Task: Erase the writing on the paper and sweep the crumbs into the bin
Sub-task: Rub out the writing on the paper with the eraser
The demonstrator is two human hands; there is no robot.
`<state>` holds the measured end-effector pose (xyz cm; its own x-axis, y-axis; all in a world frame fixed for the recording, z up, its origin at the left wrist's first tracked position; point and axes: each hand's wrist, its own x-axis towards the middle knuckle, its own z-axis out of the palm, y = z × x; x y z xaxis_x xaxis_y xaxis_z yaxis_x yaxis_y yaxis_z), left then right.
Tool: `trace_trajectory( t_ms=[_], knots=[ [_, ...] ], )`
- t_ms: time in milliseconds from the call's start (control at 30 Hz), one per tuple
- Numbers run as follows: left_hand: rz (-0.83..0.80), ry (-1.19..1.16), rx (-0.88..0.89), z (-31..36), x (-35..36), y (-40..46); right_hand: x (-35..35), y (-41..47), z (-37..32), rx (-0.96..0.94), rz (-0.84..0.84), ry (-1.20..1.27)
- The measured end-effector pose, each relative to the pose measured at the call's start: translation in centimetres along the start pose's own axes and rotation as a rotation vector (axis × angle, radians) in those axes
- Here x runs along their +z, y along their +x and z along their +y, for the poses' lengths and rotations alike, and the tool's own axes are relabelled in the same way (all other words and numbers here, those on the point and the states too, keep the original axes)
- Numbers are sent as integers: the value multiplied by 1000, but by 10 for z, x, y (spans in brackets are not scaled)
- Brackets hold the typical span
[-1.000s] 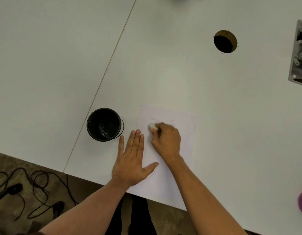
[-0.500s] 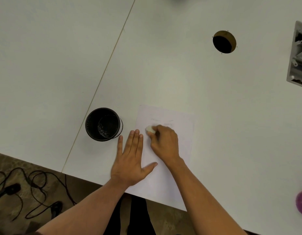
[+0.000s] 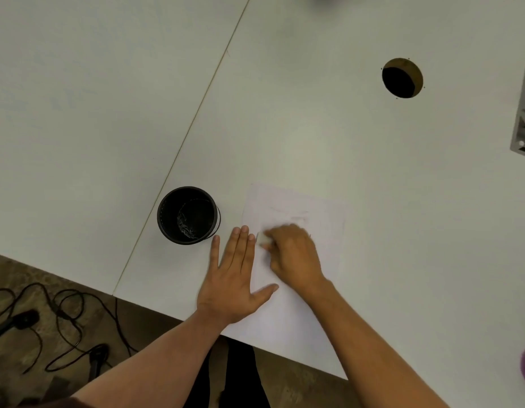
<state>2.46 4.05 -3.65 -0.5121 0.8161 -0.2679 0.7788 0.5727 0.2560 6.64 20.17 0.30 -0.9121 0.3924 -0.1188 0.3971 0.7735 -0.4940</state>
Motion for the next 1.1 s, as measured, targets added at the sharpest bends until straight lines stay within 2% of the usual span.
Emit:
trace_trajectory(
  t_ms=[100,233,367,500,600,767,867,1033,1100],
  knots=[
    [3,-5,3,0,0,0,4,-16,-3,-38,-43,-12],
    [10,8,-1,0,0,1,-1,21,0,66,7,-54],
    [19,10,0,0,0,1,1,28,-3,165,48,8],
    [11,5,16,-2,2,0,6,-21,-17,101,7,-4],
    [1,7,5,-1,1,0,6,-17,-12,69,19,-39],
    [15,5,0,0,1,1,2,29,-4,217,112,-7],
    [14,-4,0,0,1,0,5,20,-8,269,159,50],
    [-14,12,11,-3,1,0,16,-35,-26,218,55,70],
    [-17,16,5,-1,1,0,14,-22,-15,234,88,39]
  ],
)
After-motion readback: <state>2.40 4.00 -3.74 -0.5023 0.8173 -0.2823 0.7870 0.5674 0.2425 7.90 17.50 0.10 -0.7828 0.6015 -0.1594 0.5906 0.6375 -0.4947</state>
